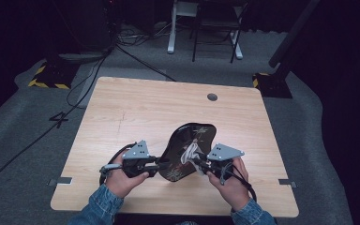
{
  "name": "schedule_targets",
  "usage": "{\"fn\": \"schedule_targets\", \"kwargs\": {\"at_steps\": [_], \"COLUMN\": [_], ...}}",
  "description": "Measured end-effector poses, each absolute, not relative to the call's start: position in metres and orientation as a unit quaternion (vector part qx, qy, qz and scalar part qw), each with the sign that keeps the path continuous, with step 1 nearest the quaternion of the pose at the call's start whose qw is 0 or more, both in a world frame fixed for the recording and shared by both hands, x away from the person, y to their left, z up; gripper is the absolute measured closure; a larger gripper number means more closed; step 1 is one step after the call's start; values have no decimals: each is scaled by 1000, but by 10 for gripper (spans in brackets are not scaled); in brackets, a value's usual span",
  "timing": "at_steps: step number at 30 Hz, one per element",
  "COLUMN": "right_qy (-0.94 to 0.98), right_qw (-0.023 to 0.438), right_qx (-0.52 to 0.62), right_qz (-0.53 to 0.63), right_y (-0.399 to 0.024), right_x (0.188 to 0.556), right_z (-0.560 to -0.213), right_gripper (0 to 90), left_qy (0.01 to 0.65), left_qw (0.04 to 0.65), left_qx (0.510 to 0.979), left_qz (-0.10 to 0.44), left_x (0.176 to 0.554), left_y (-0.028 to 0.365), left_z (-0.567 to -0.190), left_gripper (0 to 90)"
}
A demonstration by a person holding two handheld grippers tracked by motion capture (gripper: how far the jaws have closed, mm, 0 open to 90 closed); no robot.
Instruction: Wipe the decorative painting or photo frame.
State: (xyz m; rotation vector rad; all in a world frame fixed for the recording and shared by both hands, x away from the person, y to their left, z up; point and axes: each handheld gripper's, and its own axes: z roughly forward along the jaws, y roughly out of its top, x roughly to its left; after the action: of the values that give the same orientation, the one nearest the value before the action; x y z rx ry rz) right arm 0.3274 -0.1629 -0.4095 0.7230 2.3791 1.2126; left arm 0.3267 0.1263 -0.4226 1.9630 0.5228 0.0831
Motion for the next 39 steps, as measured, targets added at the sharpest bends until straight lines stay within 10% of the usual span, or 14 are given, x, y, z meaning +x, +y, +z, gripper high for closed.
{"fn": "schedule_targets", "kwargs": {"at_steps": [39], "right_qy": [848], "right_qw": [192], "right_qx": [328], "right_qz": [369], "right_y": [-196], "right_x": [349], "right_z": [-433], "right_gripper": [783], "left_qy": [218], "left_qw": [527], "left_qx": [821], "left_qz": [26], "left_x": [329], "left_y": [125], "left_z": [-423], "left_gripper": [747]}}
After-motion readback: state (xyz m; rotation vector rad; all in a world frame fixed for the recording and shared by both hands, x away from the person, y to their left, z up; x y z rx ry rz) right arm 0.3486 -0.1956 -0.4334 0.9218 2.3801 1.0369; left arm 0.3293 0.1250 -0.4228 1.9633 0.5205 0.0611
